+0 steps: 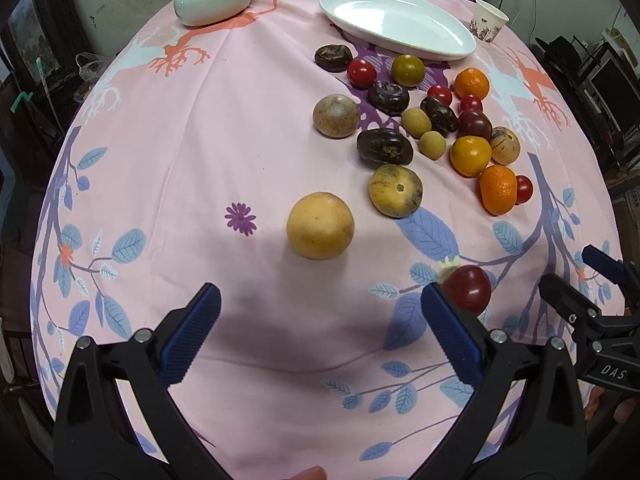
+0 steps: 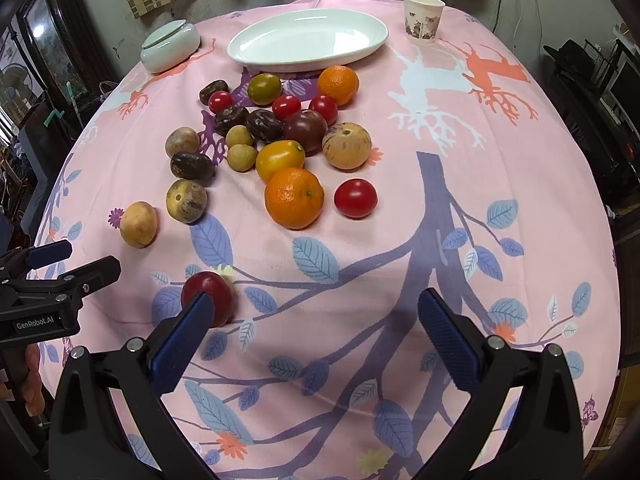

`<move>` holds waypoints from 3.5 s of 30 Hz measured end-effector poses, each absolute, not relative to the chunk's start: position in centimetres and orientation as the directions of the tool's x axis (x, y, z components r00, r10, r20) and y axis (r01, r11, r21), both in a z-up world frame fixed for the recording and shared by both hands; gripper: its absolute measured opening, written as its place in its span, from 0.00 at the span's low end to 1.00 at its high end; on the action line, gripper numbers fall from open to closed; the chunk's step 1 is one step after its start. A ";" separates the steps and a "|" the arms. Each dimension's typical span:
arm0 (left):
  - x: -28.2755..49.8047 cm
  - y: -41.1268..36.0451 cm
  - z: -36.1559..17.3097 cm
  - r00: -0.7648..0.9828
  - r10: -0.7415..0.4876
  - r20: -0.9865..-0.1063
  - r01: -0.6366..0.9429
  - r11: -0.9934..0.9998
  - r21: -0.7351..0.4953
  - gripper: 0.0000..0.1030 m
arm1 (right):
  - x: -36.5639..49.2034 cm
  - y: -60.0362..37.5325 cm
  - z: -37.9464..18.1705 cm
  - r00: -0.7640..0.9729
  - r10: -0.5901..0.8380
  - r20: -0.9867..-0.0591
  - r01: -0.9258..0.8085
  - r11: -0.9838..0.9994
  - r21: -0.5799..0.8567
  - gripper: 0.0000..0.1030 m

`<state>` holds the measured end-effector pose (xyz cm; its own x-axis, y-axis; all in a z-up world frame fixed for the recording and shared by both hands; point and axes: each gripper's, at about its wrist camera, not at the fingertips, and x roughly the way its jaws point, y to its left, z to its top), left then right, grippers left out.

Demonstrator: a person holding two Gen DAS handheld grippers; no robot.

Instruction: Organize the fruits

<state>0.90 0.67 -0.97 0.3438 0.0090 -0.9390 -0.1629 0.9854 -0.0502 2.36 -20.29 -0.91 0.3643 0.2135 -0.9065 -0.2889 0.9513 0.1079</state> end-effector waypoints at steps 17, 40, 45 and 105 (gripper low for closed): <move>0.7 0.9 -0.8 0.345 0.003 -0.939 -0.178 0.982 -0.063 0.98 | 2.0 -20.3 -1.0 0.354 0.212 -0.911 -0.293 0.950 0.107 0.99; 0.5 0.6 -1.0 0.339 -0.001 -0.941 -0.173 0.983 -0.064 0.98 | 2.0 -20.2 -1.0 0.343 0.214 -0.915 -0.296 0.949 0.111 0.99; 0.4 0.5 -1.0 0.338 0.001 -0.941 -0.174 0.983 -0.062 0.98 | 1.9 -20.2 -1.0 0.342 0.214 -0.915 -0.298 0.948 0.111 0.99; 6.7 1.2 -5.7 0.287 -0.036 -0.957 -0.025 0.999 -0.045 0.45 | 0.8 -16.4 -2.9 0.243 0.302 -0.922 -0.543 0.830 0.129 0.71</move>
<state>6.71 1.19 -5.71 0.2866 -0.0358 -0.9574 -0.0250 0.9987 -0.0448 0.82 -16.39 -2.93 0.2428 0.3021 -0.9218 -0.5432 0.8297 0.1288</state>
